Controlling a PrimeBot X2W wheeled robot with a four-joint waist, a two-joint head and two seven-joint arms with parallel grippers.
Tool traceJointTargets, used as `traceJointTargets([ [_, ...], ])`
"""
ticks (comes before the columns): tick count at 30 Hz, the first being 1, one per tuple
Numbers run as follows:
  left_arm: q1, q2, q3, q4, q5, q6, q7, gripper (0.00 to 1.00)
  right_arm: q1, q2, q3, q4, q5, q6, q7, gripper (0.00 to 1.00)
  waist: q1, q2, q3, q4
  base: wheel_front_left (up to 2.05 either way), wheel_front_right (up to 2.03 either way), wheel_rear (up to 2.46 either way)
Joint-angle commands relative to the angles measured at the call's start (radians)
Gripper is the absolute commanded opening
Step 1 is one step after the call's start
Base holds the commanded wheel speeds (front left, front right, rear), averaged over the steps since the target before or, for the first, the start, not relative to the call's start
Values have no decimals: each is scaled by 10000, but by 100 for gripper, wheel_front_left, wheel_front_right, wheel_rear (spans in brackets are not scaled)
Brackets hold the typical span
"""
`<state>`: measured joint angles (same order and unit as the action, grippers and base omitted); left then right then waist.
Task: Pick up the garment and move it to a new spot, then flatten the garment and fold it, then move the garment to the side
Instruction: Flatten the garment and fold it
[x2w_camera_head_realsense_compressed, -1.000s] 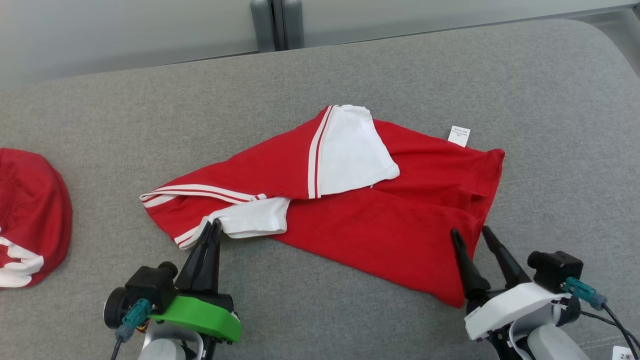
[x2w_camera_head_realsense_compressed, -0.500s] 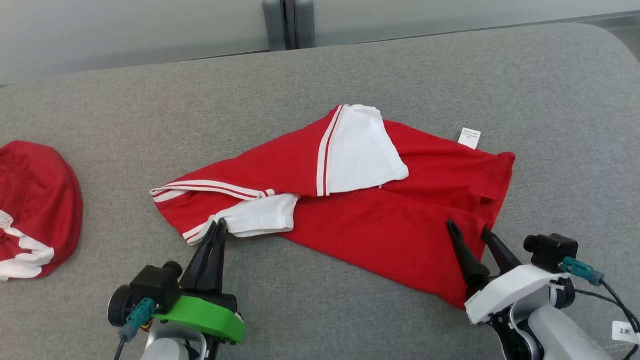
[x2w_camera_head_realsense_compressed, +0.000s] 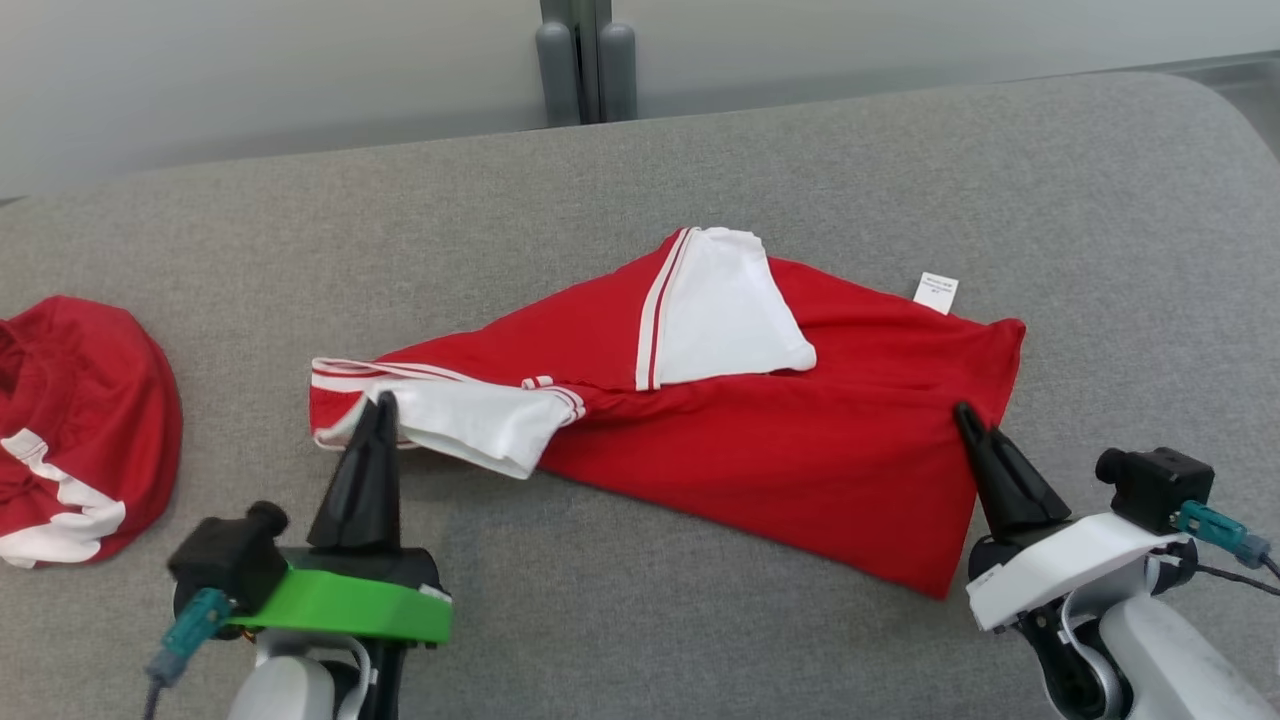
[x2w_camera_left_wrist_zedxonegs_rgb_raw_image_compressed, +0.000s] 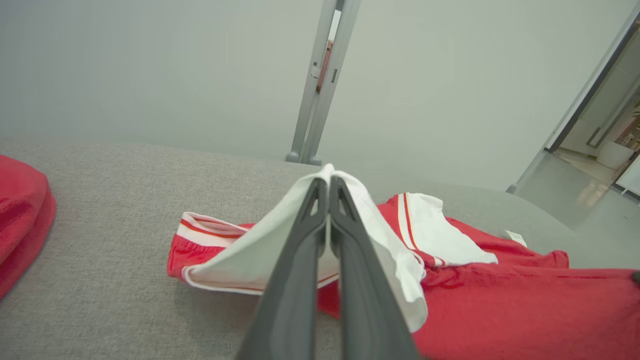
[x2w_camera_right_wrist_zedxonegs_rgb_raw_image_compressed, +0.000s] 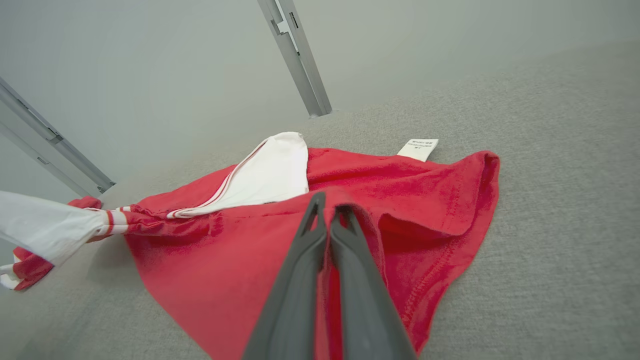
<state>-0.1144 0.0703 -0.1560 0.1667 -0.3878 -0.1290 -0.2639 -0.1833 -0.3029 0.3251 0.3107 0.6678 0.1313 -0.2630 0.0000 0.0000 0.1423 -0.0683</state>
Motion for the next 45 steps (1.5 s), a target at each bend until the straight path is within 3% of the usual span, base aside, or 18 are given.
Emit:
traceJointTargets([
  [1, -14, -29, 211, -364, -434, -26, -7, 0, 105, -224, -65, -378, 33, -11, -29, 0, 0, 0, -248, -104, 0, 0, 0],
  [7, -380, 196, 658, -1950, -2291, -27, 117, 0, 188, -1145, -473, -2175, 640, -11, -26, 0, 0, 0, -800, -256, 0, 0, 0],
  [12, -1065, 359, 1207, -3622, -4327, 8, 1194, 0, -181, -2208, -926, -3863, 1318, -11, 458, 0, 0, 0, -1135, -335, 0, 0, 0],
  [19, -3013, 684, 1706, -5873, -6166, 1094, 3243, 0, -1017, -3075, -2381, -5805, 3009, -11, 1086, 0, 0, 0, -1342, -379, 0, 0, 0],
  [24, -4574, 999, 1652, -6264, -6807, 2079, 4558, 0, -2176, -3653, -2634, -6182, 3612, -11, 1542, 0, 0, 0, -980, -476, 0, 0, 0],
  [28, -5981, 1281, 1352, -5372, -6829, 2438, 5313, 0, -3762, -3719, -2076, -5466, 3950, -12, 1583, 0, 0, 0, -235, -501, 0, 0, 0],
  [32, -7825, 1583, 1009, -3898, -6366, 2412, 5588, 0, -5711, -3558, -1420, -4199, 4076, -11, 1608, 0, 0, 0, 982, -375, 0, 0, 0],
  [35, -9365, 1922, 488, -2514, -5587, 2049, 5597, 0, -7282, -3575, -742, -3138, 3752, -11, 1712, 0, 0, 0, 1923, -270, 0, 0, 0],
  [39, -11613, 1906, -97, -430, -4729, 1604, 5228, 0, -9482, -3412, 144, -1607, 3239, -11, 1638, 0, 0, 0, 3195, -177, 0, 0, 0],
  [45, -14844, 1443, -407, 2609, -3779, 962, 3611, 0, -12594, -2844, 929, 659, 2509, -11, 792, 0, 0, 0, 4917, -176, 0, 0, 0],
])
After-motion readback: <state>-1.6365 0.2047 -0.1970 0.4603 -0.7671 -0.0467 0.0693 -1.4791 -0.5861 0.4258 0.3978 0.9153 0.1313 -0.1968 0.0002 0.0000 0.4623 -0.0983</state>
